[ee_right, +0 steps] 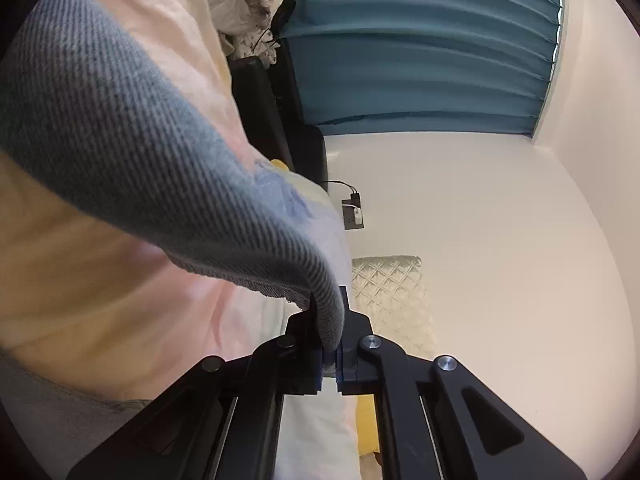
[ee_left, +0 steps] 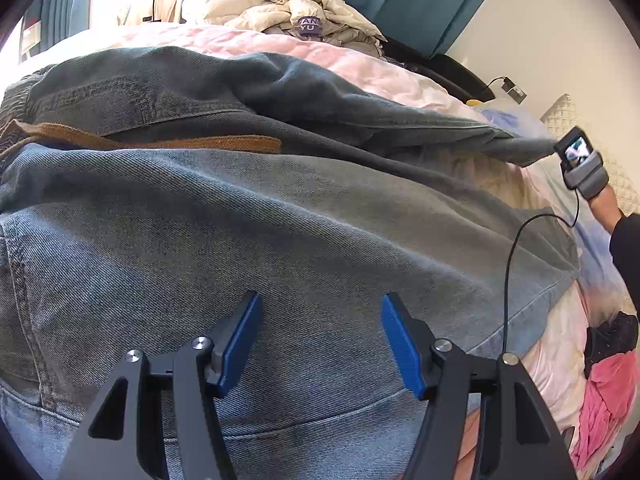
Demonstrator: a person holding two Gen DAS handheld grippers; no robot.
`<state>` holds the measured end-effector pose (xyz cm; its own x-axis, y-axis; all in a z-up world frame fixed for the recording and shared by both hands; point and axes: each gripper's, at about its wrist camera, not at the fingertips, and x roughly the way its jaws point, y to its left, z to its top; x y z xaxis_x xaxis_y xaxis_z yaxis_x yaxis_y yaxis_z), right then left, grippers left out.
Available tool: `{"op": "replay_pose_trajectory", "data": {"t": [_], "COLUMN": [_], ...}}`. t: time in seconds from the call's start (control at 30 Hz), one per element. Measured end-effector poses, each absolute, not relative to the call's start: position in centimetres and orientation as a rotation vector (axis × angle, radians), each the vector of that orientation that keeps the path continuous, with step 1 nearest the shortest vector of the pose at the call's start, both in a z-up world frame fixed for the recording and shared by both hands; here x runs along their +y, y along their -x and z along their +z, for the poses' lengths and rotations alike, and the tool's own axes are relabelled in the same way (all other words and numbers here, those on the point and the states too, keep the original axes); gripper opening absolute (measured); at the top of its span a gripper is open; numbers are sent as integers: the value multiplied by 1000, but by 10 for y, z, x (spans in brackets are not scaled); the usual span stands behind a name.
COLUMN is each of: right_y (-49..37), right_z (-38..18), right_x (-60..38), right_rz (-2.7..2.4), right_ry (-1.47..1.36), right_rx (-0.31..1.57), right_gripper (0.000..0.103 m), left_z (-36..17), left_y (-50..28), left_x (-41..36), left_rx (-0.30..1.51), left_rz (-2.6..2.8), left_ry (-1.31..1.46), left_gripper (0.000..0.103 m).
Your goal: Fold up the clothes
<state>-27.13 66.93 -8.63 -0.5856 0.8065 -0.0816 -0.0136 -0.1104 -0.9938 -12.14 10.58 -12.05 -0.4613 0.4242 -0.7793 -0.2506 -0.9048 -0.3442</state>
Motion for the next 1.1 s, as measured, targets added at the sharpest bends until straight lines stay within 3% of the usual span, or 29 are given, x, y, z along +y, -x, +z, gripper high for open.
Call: {"op": "replay_pose_trajectory", "data": {"t": [0.2,0.33,0.43,0.5,0.57,0.93,1.1], "right_y": [219,208,207,202,195,84,26], "right_z": [-199,-201,-181,-159,-135,16,63], "right_x": [699,701,700,697,692,619,527], "right_rz": [1667,1760,1843,1941,2043,2647,2814], "right_ry": [1195,1230,1228,1227,1228,1142,1101], "right_rx": [-1710,-1613,-1510,-1399,-1274,-329,-127], "right_gripper": [3,3,11,33,44,47,47], "left_z": [-119,-117,-112,-104,-94,-9,31], "left_y": [122,122,117,114,109,60,25], "left_x": [107,110,107,107,103,93,90], "left_rx": [-254,-234,-207,-180,-164,-66,-10], "left_rz": [2383,2391,2419,2452,2484,2656,2705], "left_ry": [1333,1327,1301,1271,1239,1105,1053], "left_gripper": [63,63,63,63,63,63,63]}}
